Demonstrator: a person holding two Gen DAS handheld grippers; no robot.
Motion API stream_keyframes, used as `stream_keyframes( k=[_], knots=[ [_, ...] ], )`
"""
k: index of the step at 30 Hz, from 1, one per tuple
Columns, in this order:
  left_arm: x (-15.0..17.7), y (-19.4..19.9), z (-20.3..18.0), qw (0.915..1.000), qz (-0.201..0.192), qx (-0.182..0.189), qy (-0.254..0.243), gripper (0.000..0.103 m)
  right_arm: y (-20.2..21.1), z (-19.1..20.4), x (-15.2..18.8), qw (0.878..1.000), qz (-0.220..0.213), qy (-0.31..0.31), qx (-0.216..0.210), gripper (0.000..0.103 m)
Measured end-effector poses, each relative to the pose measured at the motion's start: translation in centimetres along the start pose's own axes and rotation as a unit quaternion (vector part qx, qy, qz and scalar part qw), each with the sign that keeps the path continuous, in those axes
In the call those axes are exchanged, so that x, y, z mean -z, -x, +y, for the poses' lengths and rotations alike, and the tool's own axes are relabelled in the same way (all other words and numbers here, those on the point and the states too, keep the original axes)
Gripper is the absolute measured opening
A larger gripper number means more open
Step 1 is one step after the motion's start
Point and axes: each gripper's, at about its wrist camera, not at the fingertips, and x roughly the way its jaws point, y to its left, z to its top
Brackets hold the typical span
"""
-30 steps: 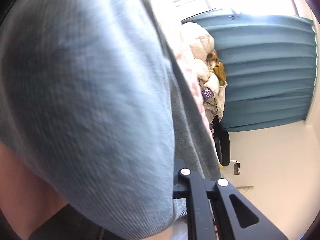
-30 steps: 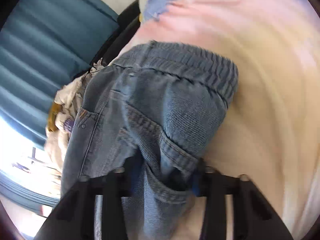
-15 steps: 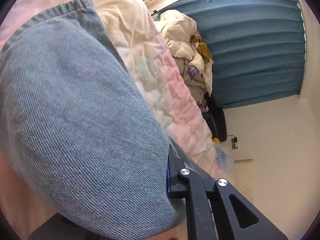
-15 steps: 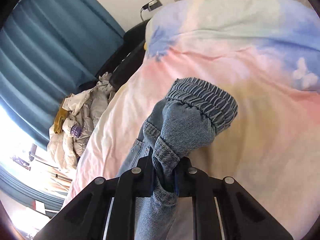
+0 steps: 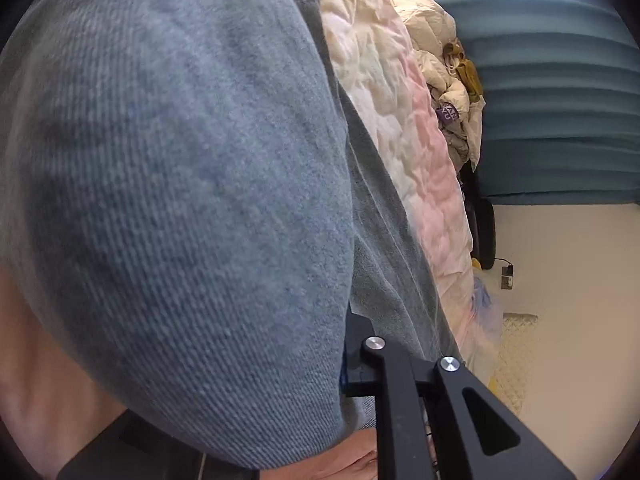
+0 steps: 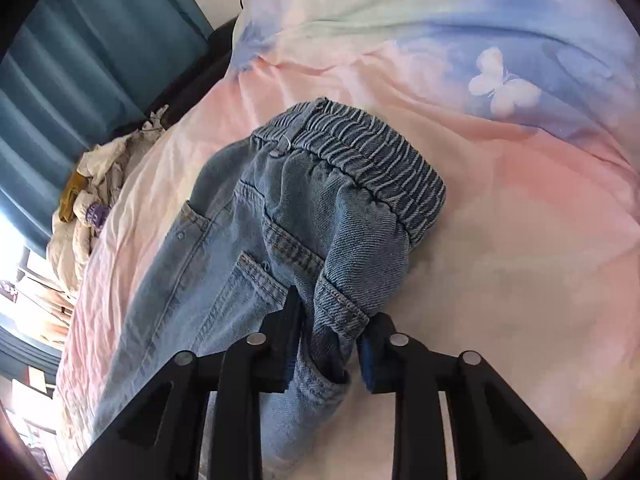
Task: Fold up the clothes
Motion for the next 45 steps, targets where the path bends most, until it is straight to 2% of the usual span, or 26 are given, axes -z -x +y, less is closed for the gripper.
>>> stream_keyframes(
  k=[3, 5, 9, 14, 16, 19, 23, 25, 27, 29, 31, 34, 36, 40, 43, 44, 45],
  knots=[
    [0.2, 0.5, 1.0, 0.9993, 0.006, 0.016, 0.034, 0.017, 1.4, 0.0, 0.4, 0.999, 0.012, 0.029, 0.010, 0.038],
    [0.6, 1.3, 1.9, 0.9978, 0.005, 0.030, 0.059, 0.025, 3.1, 0.0, 1.0, 0.999, -0.003, 0.050, 0.016, 0.039],
    [1.4, 4.2, 3.5, 0.9933, -0.011, 0.067, 0.094, 0.033, 6.5, 1.0, 2.2, 0.995, -0.045, 0.089, 0.011, 0.039],
    [2.0, 8.9, 5.3, 0.9846, -0.046, 0.109, 0.129, 0.042, 9.0, 7.6, 5.2, 0.981, -0.076, 0.172, -0.037, 0.039],
    [1.6, 10.4, 5.8, 0.9835, -0.059, 0.099, 0.140, 0.043, 9.6, 11.1, 7.0, 0.973, -0.078, 0.208, -0.068, 0.039],
    [-0.2, 11.8, 6.5, 0.9856, -0.059, 0.038, 0.154, 0.043, 9.8, 16.6, 10.4, 0.956, -0.065, 0.260, -0.121, 0.040],
    [-2.4, 13.7, 8.0, 0.9783, -0.080, 0.056, 0.183, 0.043, 8.1, 23.2, 15.8, 0.933, -0.020, 0.306, -0.189, 0.040],
    [-3.5, 14.2, 9.2, 0.9719, -0.095, 0.063, 0.206, 0.043, 6.6, 25.6, 18.7, 0.923, 0.000, 0.325, -0.206, 0.040],
    [-4.9, 14.0, 10.1, 0.9670, -0.109, 0.066, 0.221, 0.043, 5.5, 27.7, 21.5, 0.911, 0.019, 0.363, -0.194, 0.040],
    [-6.3, 13.5, 10.7, 0.9617, -0.120, 0.079, 0.233, 0.043, 5.5, 29.1, 23.6, 0.894, 0.008, 0.407, -0.187, 0.040],
    [-7.4, 12.5, 11.0, 0.9596, -0.113, 0.098, 0.238, 0.043, 5.7, 30.1, 25.2, 0.877, -0.007, 0.446, -0.182, 0.040],
    [-8.2, 10.8, 10.3, 0.9642, -0.109, 0.090, 0.225, 0.042, 4.9, 30.8, 27.0, 0.859, 0.001, 0.482, -0.175, 0.040],
    [-8.5, 9.9, 9.9, 0.9675, -0.109, 0.079, 0.214, 0.037, 4.1, 31.4, 28.0, 0.848, -0.003, 0.504, -0.164, 0.040],
    [-9.1, 10.6, 8.9, 0.9716, -0.133, 0.080, 0.179, 0.011, 3.5, 32.3, 28.0, 0.844, -0.039, 0.513, -0.151, 0.040],
    [-9.4, 11.3, 8.0, 0.9740, -0.151, 0.080, 0.148, 0.007, 3.1, 32.4, 27.6, 0.844, -0.045, 0.516, -0.137, 0.040],
    [-9.4, 12.2, 6.7, 0.9767, -0.164, 0.084, 0.110, 0.006, 3.0, 32.4, 27.5, 0.845, -0.044, 0.516, -0.135, 0.040],
    [-8.9, 13.2, 5.3, 0.9766, -0.172, 0.108, 0.071, 0.006, 2.9, 32.3, 27.4, 0.846, -0.044, 0.515, -0.133, 0.040]
  ],
)
